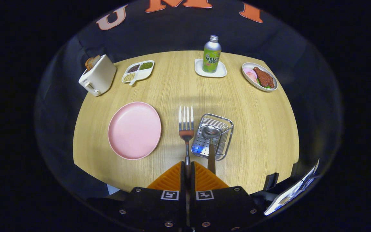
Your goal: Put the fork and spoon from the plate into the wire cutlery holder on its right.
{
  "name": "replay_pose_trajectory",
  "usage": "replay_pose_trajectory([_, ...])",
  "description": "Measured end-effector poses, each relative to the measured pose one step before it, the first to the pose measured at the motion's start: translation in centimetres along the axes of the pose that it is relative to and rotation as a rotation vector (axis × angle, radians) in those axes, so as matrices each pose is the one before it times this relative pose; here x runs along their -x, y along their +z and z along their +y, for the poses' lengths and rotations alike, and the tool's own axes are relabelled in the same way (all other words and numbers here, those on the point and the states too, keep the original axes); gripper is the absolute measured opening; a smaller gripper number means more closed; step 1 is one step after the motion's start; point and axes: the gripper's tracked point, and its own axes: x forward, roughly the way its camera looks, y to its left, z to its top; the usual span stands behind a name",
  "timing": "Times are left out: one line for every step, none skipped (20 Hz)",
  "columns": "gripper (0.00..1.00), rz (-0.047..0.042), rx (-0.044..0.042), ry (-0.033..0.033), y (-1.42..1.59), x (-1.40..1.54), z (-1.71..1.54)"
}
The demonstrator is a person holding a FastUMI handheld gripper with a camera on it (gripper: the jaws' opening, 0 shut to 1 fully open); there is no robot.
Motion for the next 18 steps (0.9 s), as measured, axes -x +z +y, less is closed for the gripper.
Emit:
replay_pose_trajectory([0.05, 0.02163, -0.01743, 0.00876, -0.159, 0.106, -0.350])
replay_pose_trajectory([0.05, 0.02441, -0.01522, 0.01437, -0.146, -0.050, -0.282])
replay_pose_trajectory([0.05, 0.03080, -0.00764, 0.01110, -0.287, -0.065, -0.307])
replay_pose_trajectory([0.05, 0.01955, -0.00893, 0.00081, -0.081, -0.179, -0.458])
replay_pose_trajectory([0.05, 0.02363, -0.00389, -0.00348, -0.111, -0.169, -0.471])
replay_pose_trajectory([0.05, 0.02081, -0.00321, 0.00332, -0.118, -0.095, -0.330])
replay_pose_trajectory([0.05, 0.02065, -0.00816, 0.00663, 0.016, 0.007, -0.084])
replay_pose_trajectory([0.05, 0.02621, 0.00114, 0.01444, -0.151, -0.193, 0.005])
replay_pose_trajectory([0.05, 0.03385, -0.00750, 0.00653, -0.090, -0.271, -0.115])
replay_pose_trajectory([0.05, 0.04113, 0.00091, 0.00091, -0.179, -0.291, -0.193])
replay_pose_trajectory([0.05, 0.02906, 0.00480, 0.00743, 0.059, -0.173, 0.008])
replay_pose_trajectory([0.05, 0.02651, 0.00189, -0.00175, 0.013, -0.191, -0.009])
replay_pose_trajectory([0.05, 0.02001, 0.01122, 0.00239, 0.244, -0.195, 0.106])
replay_pose_trajectory([0.05, 0.02338, 0.00374, -0.00303, -0.085, -0.397, 0.090])
replay_pose_trajectory([0.05, 0.01986, 0.00154, -0.00452, 0.173, -0.199, -0.051])
replay_pose_trajectory([0.05, 0.01810, -0.00345, -0.00368, 0.161, -0.212, -0.046])
replay_pose_trajectory([0.05, 0.00693, -0.01225, 0.00496, 0.416, -0.144, 0.103])
replay_pose_trajectory([0.06, -0.00121, -0.00442, 0.00137, 0.563, 0.025, -0.385])
